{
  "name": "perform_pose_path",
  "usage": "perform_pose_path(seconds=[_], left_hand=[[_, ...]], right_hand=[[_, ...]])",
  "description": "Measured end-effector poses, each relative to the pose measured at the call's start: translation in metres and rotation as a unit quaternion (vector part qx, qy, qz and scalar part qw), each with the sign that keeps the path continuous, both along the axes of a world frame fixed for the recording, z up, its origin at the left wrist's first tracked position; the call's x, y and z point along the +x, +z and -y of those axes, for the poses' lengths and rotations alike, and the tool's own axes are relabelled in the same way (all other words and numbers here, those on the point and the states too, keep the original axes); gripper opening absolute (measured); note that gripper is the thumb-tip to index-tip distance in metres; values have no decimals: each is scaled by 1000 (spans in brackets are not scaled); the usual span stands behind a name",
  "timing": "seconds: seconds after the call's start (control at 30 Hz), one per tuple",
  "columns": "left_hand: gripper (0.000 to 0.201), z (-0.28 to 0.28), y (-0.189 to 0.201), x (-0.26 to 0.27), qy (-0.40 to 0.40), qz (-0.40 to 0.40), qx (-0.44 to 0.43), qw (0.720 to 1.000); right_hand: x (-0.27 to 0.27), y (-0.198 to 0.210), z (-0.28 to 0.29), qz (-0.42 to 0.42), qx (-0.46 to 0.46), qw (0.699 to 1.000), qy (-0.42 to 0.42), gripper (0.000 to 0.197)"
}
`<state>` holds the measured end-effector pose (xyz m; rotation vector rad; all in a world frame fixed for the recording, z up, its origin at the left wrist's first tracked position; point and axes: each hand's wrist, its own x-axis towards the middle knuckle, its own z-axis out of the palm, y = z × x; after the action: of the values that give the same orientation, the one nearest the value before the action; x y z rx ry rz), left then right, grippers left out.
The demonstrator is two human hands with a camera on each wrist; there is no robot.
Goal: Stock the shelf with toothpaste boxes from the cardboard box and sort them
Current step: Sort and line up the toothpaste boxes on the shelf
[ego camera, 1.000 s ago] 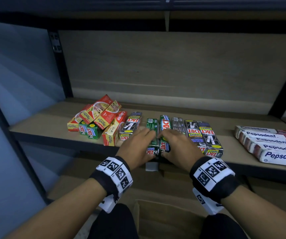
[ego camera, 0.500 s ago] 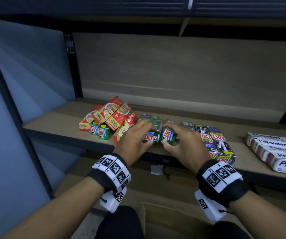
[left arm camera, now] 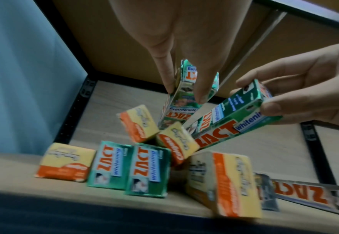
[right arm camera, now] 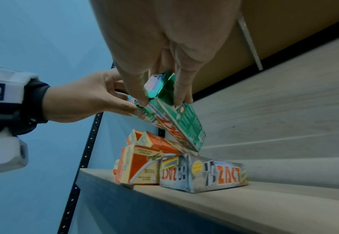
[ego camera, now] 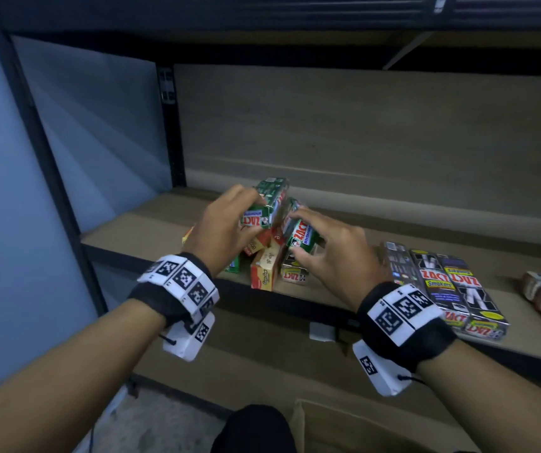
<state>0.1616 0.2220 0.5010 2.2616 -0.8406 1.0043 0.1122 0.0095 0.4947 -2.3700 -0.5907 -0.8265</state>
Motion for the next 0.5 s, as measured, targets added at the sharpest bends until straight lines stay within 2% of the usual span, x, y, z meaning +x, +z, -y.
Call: perform_pose_path(seconds=[0.17, 0.5], left_hand=[[36, -37, -2, 19, 34, -5, 21, 999], [36, -58, -24, 37, 30, -63, 28, 997]], right_hand=[[21, -10, -32, -26, -27, 999, 27, 56], [46, -25, -55, -42, -107, 992, -51, 59]])
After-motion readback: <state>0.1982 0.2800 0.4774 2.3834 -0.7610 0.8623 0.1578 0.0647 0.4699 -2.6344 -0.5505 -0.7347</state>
